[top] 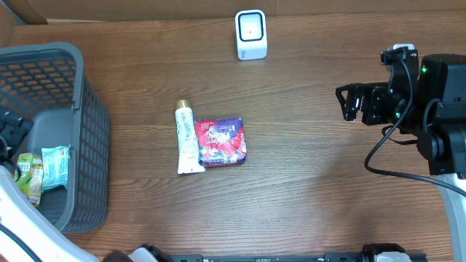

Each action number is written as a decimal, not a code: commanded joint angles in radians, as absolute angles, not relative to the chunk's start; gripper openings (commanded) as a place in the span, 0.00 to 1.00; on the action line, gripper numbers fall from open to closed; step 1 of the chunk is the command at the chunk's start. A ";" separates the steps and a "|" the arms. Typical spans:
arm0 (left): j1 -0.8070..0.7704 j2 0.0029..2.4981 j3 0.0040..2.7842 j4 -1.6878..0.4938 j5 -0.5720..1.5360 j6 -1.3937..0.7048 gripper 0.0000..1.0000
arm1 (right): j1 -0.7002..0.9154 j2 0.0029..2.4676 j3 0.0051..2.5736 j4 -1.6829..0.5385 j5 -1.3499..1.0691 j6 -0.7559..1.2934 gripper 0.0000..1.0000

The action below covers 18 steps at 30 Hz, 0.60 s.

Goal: Scan the item barcode
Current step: 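Move the left gripper back into the basket over the mint-green pack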

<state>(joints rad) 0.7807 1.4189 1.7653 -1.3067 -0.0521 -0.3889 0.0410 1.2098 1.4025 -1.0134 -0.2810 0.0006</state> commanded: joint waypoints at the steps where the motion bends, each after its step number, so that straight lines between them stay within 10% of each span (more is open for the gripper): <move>1: 0.842 1.501 1.692 -1.282 -0.024 -0.382 0.89 | 0.044 1.203 1.433 -1.009 -0.278 0.003 1.00; 18: 0.842 1.630 1.187 -0.768 -0.004 -0.241 0.82 | 0.044 1.203 1.433 -1.010 -0.278 0.003 1.00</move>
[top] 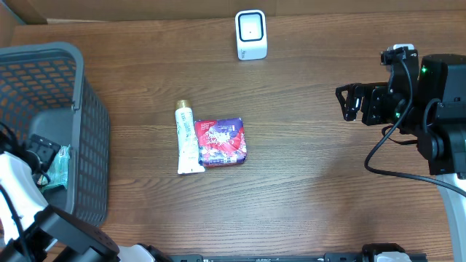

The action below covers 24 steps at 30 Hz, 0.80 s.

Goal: Scan the item barcode
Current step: 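Move the left gripper back into the basket over the mint-green pack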

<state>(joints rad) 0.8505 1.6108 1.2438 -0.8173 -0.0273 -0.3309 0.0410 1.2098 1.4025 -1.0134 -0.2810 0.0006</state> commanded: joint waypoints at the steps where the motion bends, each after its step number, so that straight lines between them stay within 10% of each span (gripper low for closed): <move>1: 0.841 1.637 1.173 -0.744 0.004 -0.218 0.82 | 0.044 1.203 1.433 -1.009 -0.278 0.003 1.00; 16: 0.815 1.813 1.151 -0.653 0.016 0.005 0.71 | 0.044 1.203 1.433 -1.010 -0.278 0.003 1.00; 24: 0.816 1.824 1.151 -0.642 -0.011 0.004 0.17 | 0.044 1.203 1.433 -1.010 -0.278 0.003 1.00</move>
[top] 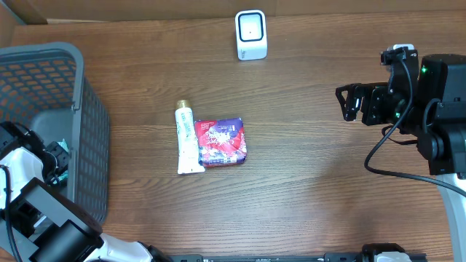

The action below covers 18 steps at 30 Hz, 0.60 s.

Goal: Scan the item barcode
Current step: 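Move the left gripper back into the basket over the mint-green pack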

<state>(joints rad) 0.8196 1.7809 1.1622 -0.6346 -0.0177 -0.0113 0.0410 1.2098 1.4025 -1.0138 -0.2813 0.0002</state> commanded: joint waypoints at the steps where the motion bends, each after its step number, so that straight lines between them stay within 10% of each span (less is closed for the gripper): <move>1: 0.816 1.824 1.151 -0.642 -0.010 0.004 0.12 | 0.044 1.203 1.433 -1.010 -0.278 0.003 1.00; 11: 0.816 1.824 1.151 -0.646 -0.010 -0.003 0.04 | 0.044 1.203 1.433 -1.010 -0.278 0.003 1.00; 15: 0.816 1.825 1.151 -0.624 -0.011 0.002 0.58 | 0.044 1.203 1.433 -1.009 -0.278 0.003 1.00; 18: 0.816 1.826 1.151 -0.596 -0.011 0.015 0.67 | 0.044 1.203 1.433 -1.010 -0.278 0.003 1.00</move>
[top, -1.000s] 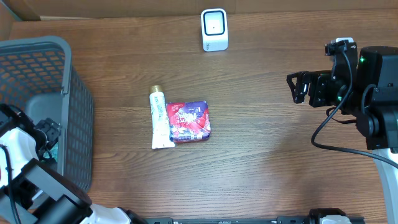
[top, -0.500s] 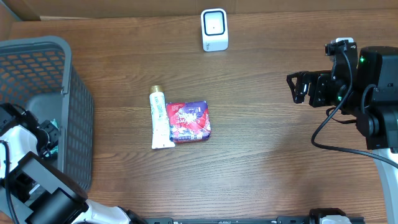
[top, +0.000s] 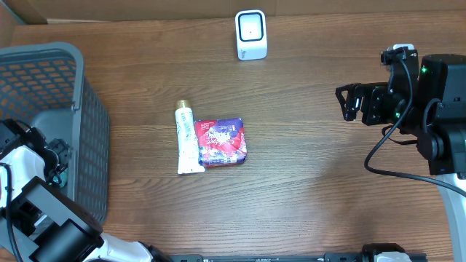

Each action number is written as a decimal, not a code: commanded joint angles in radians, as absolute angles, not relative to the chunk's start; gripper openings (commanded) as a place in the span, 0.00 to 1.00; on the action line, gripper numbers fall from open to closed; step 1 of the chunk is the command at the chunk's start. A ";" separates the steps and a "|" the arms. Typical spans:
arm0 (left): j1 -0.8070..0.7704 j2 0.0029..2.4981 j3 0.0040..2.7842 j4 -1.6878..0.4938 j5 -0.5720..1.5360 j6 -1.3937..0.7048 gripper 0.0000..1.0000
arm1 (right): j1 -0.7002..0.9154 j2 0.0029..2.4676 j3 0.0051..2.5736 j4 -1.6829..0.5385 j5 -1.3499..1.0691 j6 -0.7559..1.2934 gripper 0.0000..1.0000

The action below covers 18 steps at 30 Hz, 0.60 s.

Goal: Scan the item barcode
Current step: 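Move the left gripper back into the basket over the mint-green pack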

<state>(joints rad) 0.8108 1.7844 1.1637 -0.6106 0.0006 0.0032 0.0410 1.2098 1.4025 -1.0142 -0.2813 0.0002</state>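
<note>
A white barcode scanner (top: 251,34) stands at the table's far edge. Mid-table lie a white tube (top: 187,138) and, touching it, a red and purple packet (top: 222,141). My left gripper (top: 57,159) is down inside the grey basket (top: 93,145) at the left; the arm covers its fingers and the packets under it, bar a sliver of teal. At the right, my right gripper (top: 347,102) hovers open and empty, pointing left, well away from the items.
The basket's mesh walls rise around my left arm. A black cable (top: 382,145) loops off the right arm. A cardboard edge (top: 29,11) shows at the back left corner.
My left gripper has shifted slightly inside the basket, and less of the teal packet shows beside it. The right arm, tube, packet and scanner have not moved.
At first my left arm was at the frame's lower left, with a green and a teal packet showing in the basket. Then the gripper was over those packets. Later the arm reached further in and hid them, as it does now. The right arm stayed still.
</note>
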 commanded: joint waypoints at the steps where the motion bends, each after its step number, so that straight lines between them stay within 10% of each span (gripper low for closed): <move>1: 0.815 1.826 1.151 -0.592 -0.011 0.023 0.66 | 0.044 1.203 1.433 -1.010 -0.278 0.003 1.00; 12: 0.815 1.929 1.145 -0.611 -0.084 0.054 0.59 | 0.044 1.203 1.433 -1.010 -0.278 0.003 1.00; 18: 0.815 1.990 1.145 -0.620 -0.085 0.052 0.11 | 0.044 1.203 1.433 -1.010 -0.278 0.003 1.00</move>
